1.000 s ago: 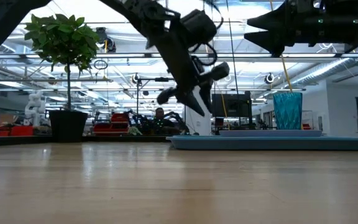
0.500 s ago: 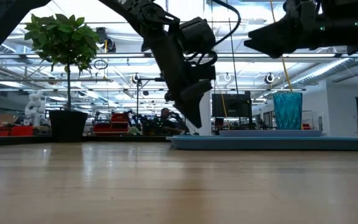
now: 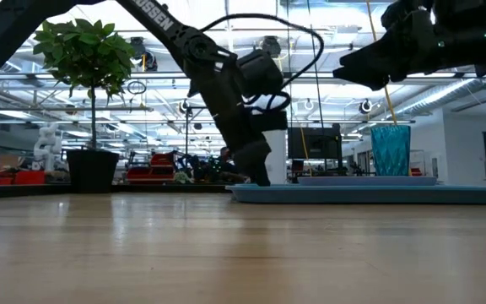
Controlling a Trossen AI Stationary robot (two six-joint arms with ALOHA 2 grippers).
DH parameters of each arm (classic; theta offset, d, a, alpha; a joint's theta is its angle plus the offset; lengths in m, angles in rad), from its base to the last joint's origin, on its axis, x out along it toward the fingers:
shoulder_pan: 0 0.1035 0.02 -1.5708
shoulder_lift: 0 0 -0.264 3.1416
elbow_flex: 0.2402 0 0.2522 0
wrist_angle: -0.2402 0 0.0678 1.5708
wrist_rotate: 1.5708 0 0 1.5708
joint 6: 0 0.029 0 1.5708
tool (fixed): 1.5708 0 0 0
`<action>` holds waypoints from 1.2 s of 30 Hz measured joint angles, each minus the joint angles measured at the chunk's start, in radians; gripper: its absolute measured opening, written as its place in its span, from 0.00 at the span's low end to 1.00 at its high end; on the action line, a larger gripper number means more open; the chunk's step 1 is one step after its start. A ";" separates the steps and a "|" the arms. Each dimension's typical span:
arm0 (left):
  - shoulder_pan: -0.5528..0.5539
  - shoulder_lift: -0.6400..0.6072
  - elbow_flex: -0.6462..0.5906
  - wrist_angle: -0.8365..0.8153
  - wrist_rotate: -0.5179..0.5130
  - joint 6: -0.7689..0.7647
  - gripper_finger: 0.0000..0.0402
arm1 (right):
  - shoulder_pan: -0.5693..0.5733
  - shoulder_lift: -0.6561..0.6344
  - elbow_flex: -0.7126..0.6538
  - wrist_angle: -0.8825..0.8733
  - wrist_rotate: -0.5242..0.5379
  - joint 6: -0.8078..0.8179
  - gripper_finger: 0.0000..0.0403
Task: Pick and place plate/cup/fork/spoon on tray
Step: Put the brown fork on the blue tray to the left of the purple plate
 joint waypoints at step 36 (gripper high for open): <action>0.014 0.027 -0.038 0.169 0.189 0.084 0.01 | -0.001 0.000 0.000 0.021 0.128 -0.071 0.64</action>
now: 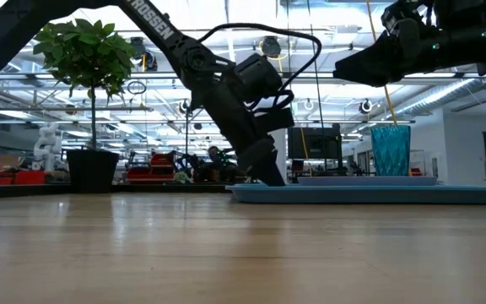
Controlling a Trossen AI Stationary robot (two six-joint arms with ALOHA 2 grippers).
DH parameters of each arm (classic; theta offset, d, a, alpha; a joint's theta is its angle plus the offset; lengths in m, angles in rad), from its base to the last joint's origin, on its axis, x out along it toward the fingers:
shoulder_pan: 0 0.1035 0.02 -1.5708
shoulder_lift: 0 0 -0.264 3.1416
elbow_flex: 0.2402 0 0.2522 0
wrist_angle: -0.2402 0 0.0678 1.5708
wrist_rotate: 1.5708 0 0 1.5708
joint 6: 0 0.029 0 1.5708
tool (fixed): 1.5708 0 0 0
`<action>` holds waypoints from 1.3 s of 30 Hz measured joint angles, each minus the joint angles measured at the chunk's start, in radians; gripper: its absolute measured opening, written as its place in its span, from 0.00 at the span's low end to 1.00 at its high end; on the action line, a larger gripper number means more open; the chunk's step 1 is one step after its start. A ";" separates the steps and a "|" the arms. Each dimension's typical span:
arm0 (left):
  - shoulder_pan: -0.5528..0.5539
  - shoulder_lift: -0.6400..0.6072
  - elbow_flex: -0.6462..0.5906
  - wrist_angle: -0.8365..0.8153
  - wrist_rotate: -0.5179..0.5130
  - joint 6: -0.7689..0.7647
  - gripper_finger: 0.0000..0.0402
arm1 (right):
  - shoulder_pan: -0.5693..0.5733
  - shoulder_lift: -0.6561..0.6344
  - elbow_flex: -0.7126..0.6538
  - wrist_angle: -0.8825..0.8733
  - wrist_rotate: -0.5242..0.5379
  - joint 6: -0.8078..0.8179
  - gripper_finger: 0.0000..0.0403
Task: Pick and place plate/cup/fork/spoon on tray
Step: Put the brown fork on the blue tray to the left of the purple plate
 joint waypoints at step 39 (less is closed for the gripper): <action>0.132 -0.032 0.219 -0.265 -0.143 0.272 0.08 | -0.001 0.000 0.000 -0.023 0.052 -0.066 0.64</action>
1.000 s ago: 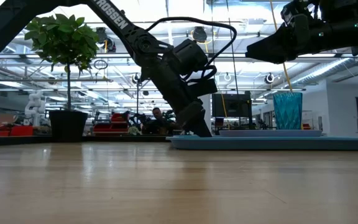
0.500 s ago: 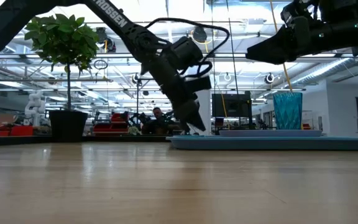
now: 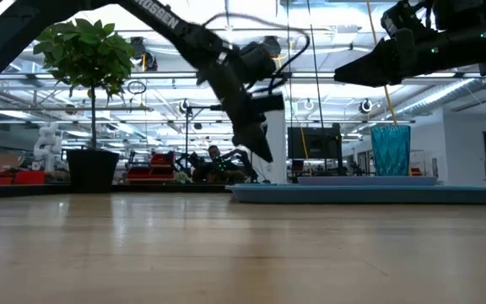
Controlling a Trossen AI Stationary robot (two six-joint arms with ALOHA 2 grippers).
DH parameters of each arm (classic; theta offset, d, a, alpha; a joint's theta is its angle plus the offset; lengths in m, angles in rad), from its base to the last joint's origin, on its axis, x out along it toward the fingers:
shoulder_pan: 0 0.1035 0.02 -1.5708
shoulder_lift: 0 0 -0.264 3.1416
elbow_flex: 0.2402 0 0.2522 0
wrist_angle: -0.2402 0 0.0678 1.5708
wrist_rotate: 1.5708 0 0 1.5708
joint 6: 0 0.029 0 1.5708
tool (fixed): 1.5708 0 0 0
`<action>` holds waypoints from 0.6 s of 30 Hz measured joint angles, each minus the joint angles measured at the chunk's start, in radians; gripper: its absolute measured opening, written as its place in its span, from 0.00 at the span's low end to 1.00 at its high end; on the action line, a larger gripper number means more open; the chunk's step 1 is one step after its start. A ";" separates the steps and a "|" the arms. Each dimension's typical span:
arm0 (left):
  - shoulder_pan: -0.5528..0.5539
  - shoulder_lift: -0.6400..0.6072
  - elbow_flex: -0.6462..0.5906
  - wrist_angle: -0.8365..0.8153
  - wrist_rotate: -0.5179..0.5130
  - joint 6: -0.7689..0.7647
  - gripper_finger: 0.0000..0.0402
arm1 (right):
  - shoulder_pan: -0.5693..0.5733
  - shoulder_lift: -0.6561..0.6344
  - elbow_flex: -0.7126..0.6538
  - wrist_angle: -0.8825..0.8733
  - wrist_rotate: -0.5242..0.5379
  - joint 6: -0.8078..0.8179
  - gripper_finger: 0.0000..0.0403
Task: Pick and place plate/cup/fork/spoon on tray
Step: Put the brown fork on the blue tray to the left of the purple plate
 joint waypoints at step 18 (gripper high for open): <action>-0.126 -0.023 0.078 -0.269 -0.018 -0.435 0.09 | 0.010 0.086 0.000 0.056 0.259 0.210 0.63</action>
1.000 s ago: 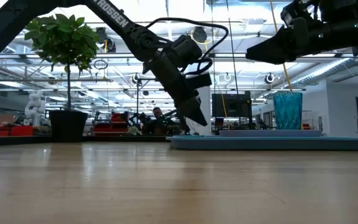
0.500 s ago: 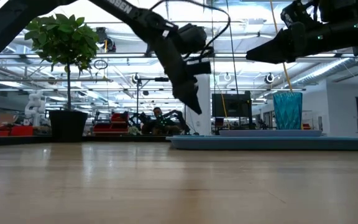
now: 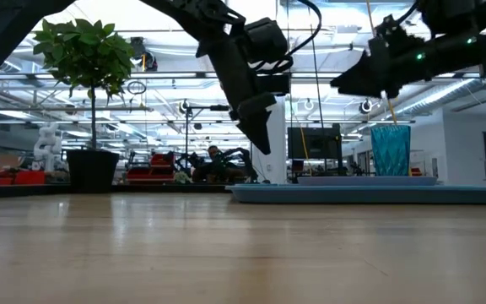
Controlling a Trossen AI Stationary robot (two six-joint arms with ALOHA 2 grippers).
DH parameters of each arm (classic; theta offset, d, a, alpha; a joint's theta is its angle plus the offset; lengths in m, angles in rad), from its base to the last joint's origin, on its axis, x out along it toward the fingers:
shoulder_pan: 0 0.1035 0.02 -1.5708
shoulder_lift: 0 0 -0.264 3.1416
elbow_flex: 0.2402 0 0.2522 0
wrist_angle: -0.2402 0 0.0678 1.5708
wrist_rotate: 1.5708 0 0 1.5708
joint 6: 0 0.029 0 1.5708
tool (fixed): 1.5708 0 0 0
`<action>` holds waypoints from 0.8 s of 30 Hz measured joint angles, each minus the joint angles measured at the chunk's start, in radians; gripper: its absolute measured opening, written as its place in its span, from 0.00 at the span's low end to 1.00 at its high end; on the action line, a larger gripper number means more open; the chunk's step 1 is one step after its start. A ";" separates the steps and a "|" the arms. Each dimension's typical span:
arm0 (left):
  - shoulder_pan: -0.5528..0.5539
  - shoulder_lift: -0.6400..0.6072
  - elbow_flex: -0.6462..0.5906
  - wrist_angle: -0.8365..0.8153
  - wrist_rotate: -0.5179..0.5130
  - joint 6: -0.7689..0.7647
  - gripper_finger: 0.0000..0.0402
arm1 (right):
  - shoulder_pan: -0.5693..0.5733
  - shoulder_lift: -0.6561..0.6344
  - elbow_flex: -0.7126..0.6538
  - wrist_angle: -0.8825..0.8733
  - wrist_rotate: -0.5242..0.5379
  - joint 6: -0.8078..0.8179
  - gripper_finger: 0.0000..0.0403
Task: Pick and place plate/cup/fork/spoon on tray
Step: Put the brown fork on the blue tray to the left of the purple plate
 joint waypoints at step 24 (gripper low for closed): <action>-0.244 -0.618 -0.795 0.576 -0.279 -0.181 0.09 | 0.345 0.721 0.297 0.011 0.426 0.238 0.58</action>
